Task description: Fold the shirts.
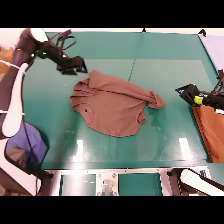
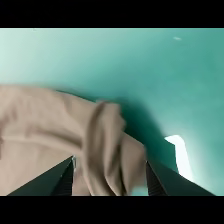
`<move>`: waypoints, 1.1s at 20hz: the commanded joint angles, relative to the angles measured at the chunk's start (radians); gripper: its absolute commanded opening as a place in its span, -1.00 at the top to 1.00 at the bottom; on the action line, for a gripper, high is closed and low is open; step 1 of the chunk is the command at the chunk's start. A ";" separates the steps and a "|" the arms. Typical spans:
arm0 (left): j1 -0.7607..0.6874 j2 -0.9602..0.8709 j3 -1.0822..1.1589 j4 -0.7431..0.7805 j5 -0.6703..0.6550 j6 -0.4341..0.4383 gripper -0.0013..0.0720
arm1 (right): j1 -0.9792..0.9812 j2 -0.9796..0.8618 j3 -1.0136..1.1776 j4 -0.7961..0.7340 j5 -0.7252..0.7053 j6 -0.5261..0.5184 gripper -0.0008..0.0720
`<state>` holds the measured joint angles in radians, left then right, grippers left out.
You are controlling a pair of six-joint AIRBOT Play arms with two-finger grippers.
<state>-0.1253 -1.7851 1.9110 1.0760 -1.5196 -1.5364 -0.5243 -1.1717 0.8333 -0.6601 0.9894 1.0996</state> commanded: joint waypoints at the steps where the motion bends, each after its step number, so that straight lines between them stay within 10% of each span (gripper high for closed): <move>1: 0.004 0.114 -0.219 0.000 -0.103 -0.053 -0.85 | -0.021 -0.004 0.000 -0.134 0.131 0.071 -0.42; 10: -0.271 0.549 -1.109 -0.251 0.528 -0.089 -0.84 | 0.032 -0.004 -0.176 -0.086 0.071 0.062 -0.40; 14: -0.512 0.488 -1.193 -0.416 0.842 -0.090 -0.84 | 0.087 -0.004 -0.176 -0.038 0.039 0.041 -0.40; 21: -0.597 0.364 -1.190 -0.536 1.020 -0.087 -0.84 | 0.175 -0.004 -0.176 -0.028 -0.059 0.042 -0.40; 22: -0.597 0.364 -1.190 -0.542 1.037 -0.086 -0.45 | 0.185 -0.004 -0.176 -0.027 -0.079 0.043 -0.40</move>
<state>-0.7040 -1.3964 0.7284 0.5751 -0.5831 -1.6226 -0.3710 -1.1748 0.6575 -0.6933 0.9680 1.1419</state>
